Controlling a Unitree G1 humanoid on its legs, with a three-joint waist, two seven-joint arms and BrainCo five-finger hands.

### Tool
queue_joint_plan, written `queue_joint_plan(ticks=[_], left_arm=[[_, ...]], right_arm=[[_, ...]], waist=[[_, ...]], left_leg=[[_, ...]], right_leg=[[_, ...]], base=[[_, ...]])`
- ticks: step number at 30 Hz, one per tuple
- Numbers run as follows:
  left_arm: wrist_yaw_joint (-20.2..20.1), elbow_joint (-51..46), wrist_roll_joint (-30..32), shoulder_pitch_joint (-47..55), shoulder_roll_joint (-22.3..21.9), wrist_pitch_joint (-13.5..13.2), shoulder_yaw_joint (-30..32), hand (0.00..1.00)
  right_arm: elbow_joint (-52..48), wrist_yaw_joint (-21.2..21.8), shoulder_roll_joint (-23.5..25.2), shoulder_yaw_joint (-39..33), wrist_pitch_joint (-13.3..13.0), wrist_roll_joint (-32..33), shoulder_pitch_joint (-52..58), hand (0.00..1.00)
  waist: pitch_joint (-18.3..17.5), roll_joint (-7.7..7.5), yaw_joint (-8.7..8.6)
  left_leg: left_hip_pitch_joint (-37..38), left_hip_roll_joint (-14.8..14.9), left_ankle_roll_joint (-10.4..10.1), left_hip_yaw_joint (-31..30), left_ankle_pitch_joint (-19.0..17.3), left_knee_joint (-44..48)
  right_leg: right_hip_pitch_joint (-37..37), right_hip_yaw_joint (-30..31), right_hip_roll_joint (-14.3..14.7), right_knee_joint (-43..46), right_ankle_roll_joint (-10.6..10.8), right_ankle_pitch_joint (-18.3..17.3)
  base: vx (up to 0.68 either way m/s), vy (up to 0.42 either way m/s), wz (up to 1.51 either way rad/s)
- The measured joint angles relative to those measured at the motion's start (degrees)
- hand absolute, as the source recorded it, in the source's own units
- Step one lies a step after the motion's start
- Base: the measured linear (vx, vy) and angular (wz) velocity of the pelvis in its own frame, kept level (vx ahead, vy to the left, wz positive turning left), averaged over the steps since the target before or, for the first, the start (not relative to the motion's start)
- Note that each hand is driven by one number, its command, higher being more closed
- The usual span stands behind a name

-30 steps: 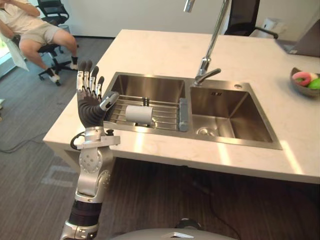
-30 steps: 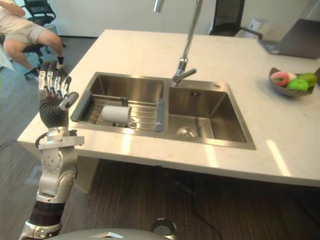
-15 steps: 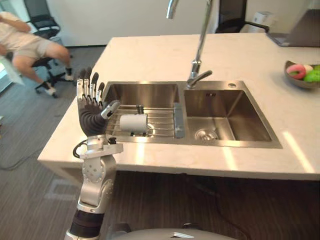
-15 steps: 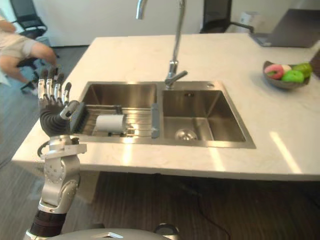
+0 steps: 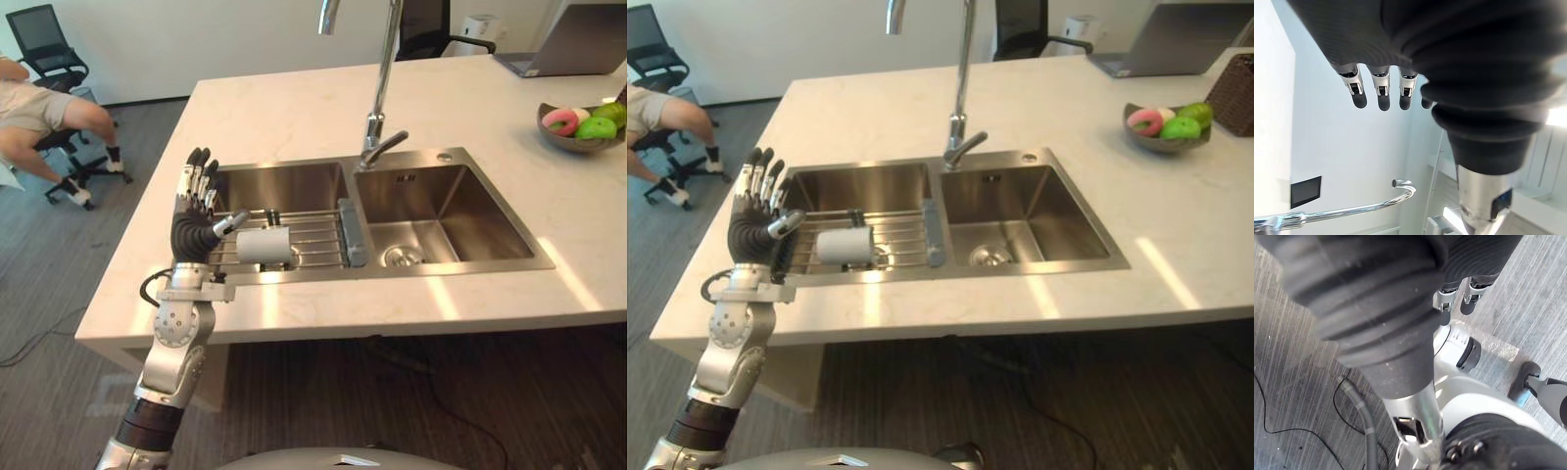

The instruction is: Walk over to the sink, pick up the cup, carry it to the dishwasher, place the cup inside the dishwasher, then close the dishwasher door

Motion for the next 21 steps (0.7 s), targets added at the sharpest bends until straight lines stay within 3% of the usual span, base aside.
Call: queue_joint_plan(ticks=[5,10,15,21], left_arm=[[-0.29,10.59,9.78,-0.35,3.79,6.50,-1.55,0.00],[5.37,17.65,26.46,-5.63,13.52,6.47,-1.51,0.00],[10.83,19.20,36.17,-10.90,19.65,5.02,-1.46,0.00],[12.02,21.67,40.39,-11.68,19.94,4.55,-2.32,0.00]], right_arm=[[-0.56,1.37,-0.73,-1.11,1.66,0.01,-0.78,0.00],[-1.07,3.01,-1.04,-2.92,3.62,0.04,-0.68,0.00],[-0.93,6.13,-2.09,-5.24,4.32,0.34,-0.65,0.00],[0.05,8.15,-2.27,-7.28,5.04,0.43,-0.89,0.00]], waist=[[-0.14,-0.30,-0.47],[-1.19,-1.64,-1.19],[-1.44,-1.96,-1.66],[-1.38,-1.75,-2.52]], left_leg=[[-0.04,0.98,-0.53,1.56,-0.21,-0.20],[-0.04,2.00,-1.25,2.85,-0.55,-0.24],[0.31,1.70,-1.31,3.97,-0.85,-0.21],[1.00,0.78,-0.61,4.01,-1.55,0.15]], right_leg=[[-0.29,0.00,0.99,-2.71,-1.33,1.30],[-1.61,0.81,1.83,-2.43,-0.51,2.57],[-1.75,0.26,1.53,-2.33,0.10,3.07],[-0.76,-2.29,0.54,-2.33,0.02,3.24]], base=[[-0.05,-0.019,-0.24],[0.04,-0.022,-0.20],[0.07,0.001,-0.12],[-0.01,0.006,-0.01]])
